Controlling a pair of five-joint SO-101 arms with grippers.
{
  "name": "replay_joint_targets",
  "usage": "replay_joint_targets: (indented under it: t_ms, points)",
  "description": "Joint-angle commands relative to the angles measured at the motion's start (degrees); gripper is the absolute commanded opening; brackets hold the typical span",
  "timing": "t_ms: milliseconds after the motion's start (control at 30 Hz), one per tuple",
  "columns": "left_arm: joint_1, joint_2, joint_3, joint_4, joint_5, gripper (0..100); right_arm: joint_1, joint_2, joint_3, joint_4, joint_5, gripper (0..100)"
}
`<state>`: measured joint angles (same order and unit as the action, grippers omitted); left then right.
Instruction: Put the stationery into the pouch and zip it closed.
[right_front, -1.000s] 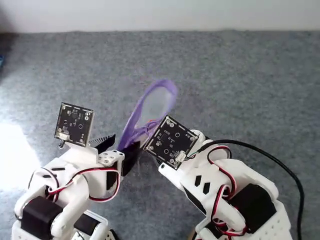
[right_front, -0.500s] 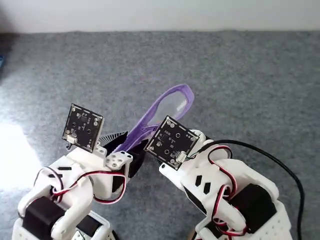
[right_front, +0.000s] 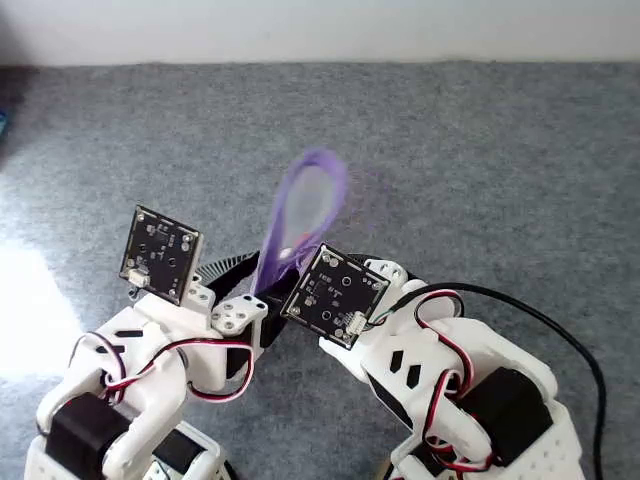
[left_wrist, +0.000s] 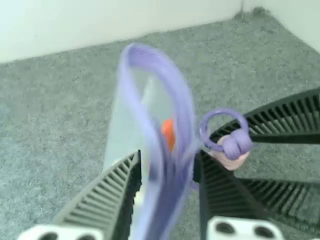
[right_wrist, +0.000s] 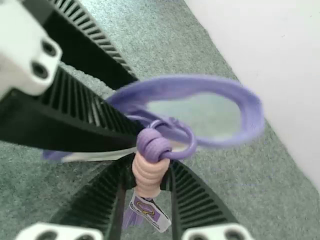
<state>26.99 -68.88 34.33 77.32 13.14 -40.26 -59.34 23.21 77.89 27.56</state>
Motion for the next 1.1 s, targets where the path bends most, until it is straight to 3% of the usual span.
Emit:
replay_joint_targets:
  t_ms: [0, 200, 467, 900, 1067]
  points:
    - [0.09, 0.26, 1.01, -1.93, -0.79, 23, -0.57, -0.22, -1.58, 0.13, 0.44, 0.8]
    - [0.09, 0.26, 2.15, -1.93, -0.79, 23, -0.57, -0.22, -1.58, 0.13, 0.44, 0.8]
    - [0.18, -0.26, 4.35, -1.76, -3.52, 10, 1.10, -0.22, -2.02, -0.48, 0.26, 0.8]
    - [0.18, -0.26, 8.04, -2.20, -4.31, 10, 2.95, -0.13, -4.40, -0.48, 2.64, 0.8]
    - [0.35, -0.26, 9.01, -2.11, -4.04, 9, 3.12, -0.13, -4.40, -5.05, 2.90, 0.8]
